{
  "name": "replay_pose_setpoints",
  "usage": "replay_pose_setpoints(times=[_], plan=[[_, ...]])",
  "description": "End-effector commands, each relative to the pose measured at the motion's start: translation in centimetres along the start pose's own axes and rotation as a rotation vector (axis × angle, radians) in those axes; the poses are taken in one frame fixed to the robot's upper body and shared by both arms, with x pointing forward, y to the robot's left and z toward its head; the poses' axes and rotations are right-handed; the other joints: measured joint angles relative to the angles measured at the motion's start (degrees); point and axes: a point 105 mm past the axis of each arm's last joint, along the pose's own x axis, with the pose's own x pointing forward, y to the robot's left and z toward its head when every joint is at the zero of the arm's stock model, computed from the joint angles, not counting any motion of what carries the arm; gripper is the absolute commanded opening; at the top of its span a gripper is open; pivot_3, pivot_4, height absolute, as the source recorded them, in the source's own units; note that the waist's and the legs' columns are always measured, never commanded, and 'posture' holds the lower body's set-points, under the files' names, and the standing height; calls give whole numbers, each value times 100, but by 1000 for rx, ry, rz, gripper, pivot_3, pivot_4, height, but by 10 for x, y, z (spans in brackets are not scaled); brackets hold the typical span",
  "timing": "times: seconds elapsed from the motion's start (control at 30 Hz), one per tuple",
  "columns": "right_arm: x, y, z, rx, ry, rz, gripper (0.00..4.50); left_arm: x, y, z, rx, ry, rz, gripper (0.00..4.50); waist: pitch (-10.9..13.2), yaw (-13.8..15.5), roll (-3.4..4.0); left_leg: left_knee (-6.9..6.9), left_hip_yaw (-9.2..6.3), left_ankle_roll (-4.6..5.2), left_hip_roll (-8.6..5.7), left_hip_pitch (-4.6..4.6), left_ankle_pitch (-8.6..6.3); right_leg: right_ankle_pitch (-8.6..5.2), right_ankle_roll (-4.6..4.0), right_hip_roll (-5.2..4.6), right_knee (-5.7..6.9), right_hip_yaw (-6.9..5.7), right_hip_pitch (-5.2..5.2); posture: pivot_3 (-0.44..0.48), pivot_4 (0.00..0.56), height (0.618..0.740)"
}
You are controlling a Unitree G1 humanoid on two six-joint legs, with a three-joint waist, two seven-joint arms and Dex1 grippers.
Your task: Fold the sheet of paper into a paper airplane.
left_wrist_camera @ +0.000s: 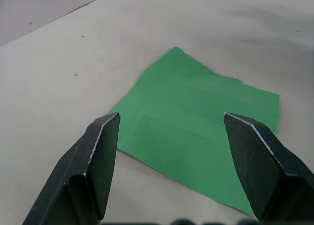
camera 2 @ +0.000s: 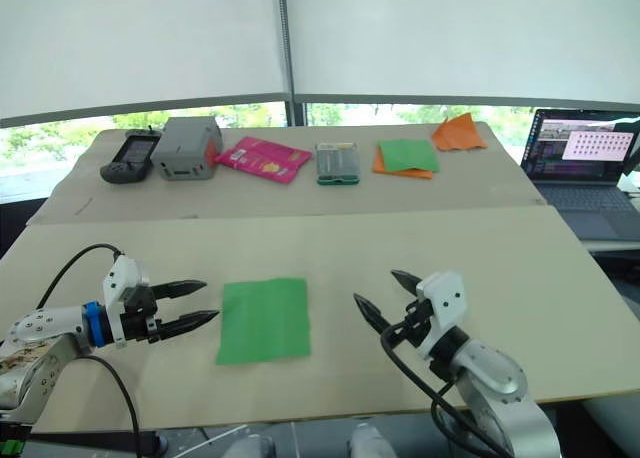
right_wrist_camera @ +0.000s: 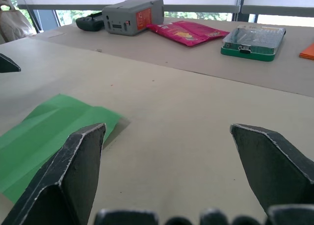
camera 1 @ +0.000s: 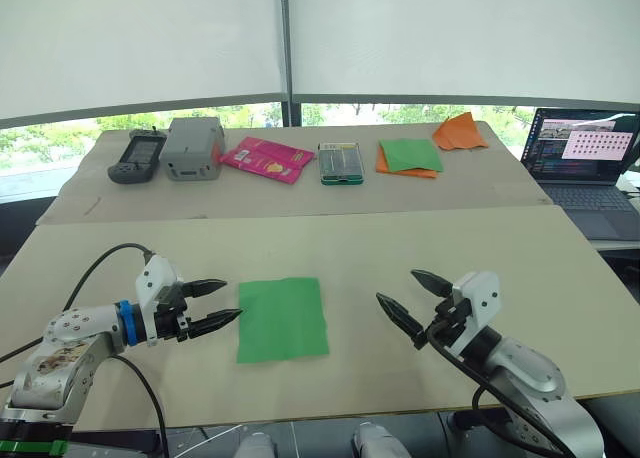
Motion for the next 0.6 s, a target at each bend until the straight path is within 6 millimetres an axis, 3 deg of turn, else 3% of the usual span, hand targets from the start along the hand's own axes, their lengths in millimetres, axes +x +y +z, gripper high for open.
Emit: replay_pose_setpoints(times=[0.03,0.17,0.37,0.53,0.6], plan=[[1,3,10,-26,-31,16,4500,-2,1,9,28,-8,-9,3541,0,0,0,0,0,0,0,0,0,0,0,0,0,0,0,0,150,740],[3,12,3,-24,21,81,4500,-3,-1,-2,65,38,-29,3541,0,-6,0,0,0,0,0,0,0,0,0,0,0,0,0,0,150,740],[2,12,0,-16,40,89,4500,1,-5,7,56,-19,-84,1762,0,14,-2,1,0,0,-1,-1,0,0,0,0,0,0,1,0,150,740],[5,14,-4,-8,51,97,4500,10,-9,-12,60,57,-144,35,-3,-1,1,2,0,0,-2,0,0,0,0,0,-1,0,3,0,150,740],[7,14,-6,-9,57,102,4500,17,-8,-21,81,86,-151,7,-4,-4,2,2,-1,0,-2,1,0,0,0,1,1,0,3,0,150,740]])
